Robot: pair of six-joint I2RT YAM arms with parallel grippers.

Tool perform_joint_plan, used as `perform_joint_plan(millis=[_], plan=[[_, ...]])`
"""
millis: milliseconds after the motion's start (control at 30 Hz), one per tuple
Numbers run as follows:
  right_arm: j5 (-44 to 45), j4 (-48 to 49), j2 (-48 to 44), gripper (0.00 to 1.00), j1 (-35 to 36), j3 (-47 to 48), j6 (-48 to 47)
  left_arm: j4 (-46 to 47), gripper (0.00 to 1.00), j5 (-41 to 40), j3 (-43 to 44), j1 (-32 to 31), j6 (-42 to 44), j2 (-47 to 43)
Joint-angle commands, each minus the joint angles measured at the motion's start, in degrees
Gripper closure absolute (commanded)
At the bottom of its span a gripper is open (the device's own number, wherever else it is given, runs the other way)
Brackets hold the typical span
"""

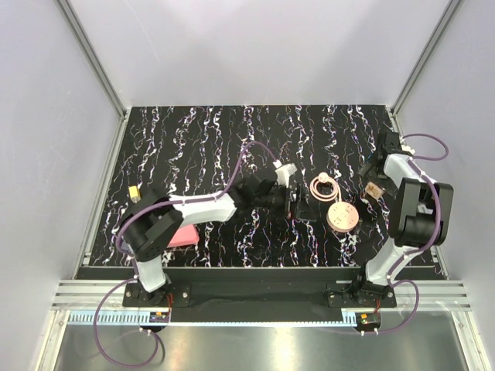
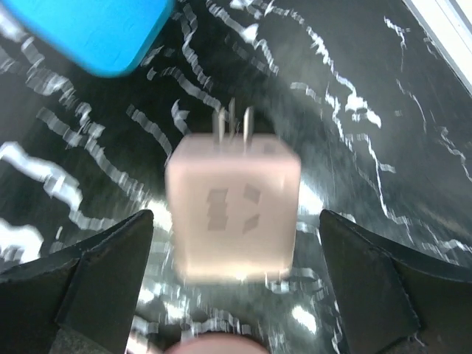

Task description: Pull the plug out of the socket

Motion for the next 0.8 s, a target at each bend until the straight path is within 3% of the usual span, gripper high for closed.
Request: perform_joint_plan(millis=[0,100,367,633,733,767], plan=[[1.26,-6.03,-8.47,0.0,3.39,2.87,-2.0,2.35,0.01,-2.48,-4.67,0.02,0.57,-5.9],[2.23,-9.09,-14.27,0.0,10.15,2.6,-2.27,3.59,0.01,-4.23,-10.47,0.19,0.39,-10.73],[-13.4,-8.67,-26.76,0.0,28.95,-4.07,3.96,10.61,0.01,-7.93,-28.84,2.12,-1.98,-25.31],[-28.35,5.81,-32.9,0.0,41.62,-20.85,10.04,16.68,0.01,-15.22,-49.47,5.11,-5.05,-43.17],[-37.82,17.84,-38.69,0.0,42.69,-30.42,13.72,25.97,0.01,-13.48,-58.43,5.99,-7.69,-51.34],[-42.03,22.14,-40.46,0.0,42.77,-32.79,15.9,36.1,0.01,-11.99,-61.09,5.99,-8.74,-56.06]])
